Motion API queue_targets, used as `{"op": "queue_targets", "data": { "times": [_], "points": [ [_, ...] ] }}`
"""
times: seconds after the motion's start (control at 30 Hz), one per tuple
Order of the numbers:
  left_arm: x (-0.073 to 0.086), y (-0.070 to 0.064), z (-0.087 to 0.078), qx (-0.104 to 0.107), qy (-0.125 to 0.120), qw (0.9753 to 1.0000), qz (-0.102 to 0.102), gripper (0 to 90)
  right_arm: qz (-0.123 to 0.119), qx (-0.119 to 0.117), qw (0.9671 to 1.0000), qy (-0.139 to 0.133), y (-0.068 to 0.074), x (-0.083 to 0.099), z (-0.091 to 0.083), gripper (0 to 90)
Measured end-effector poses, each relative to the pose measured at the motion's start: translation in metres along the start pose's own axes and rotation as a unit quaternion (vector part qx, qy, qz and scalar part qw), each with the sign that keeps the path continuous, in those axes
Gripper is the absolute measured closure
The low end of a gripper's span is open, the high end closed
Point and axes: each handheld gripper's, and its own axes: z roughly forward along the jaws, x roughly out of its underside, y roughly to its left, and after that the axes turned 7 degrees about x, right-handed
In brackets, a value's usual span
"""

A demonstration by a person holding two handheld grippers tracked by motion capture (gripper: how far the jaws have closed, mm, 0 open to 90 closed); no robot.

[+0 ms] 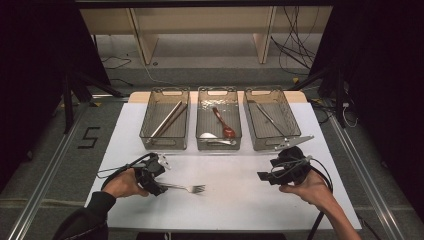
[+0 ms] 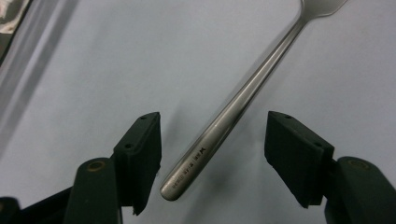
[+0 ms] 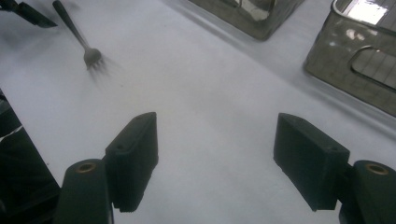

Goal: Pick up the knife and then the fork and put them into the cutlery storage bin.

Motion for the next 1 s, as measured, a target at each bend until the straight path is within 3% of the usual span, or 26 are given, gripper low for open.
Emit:
{"op": "queue_targets", "data": {
  "times": [0.43,0.6,0.7,1.0],
  "points": [
    [-0.006,0.001,0.007,0.011,0.03,0.9993,0.018,50.3,-0.009,-0.006,0.9999,0.008,0.008,0.005,0.002,31.5],
    [-0.007,0.002,0.007,0.031,0.035,0.9989,0.002,59.3,-0.01,-0.009,0.9999,0.008,0.01,0.007,0.002,31.5],
    [-0.008,0.0,0.007,0.033,0.038,0.9987,0.003,63.7,-0.014,-0.012,0.9998,0.01,0.011,0.008,0.002,31.8],
    [-0.009,-0.008,0.006,0.036,0.058,0.9961,0.055,76.6,-0.013,-0.016,0.9997,0.013,0.011,0.008,0.003,32.0]
  ]
}}
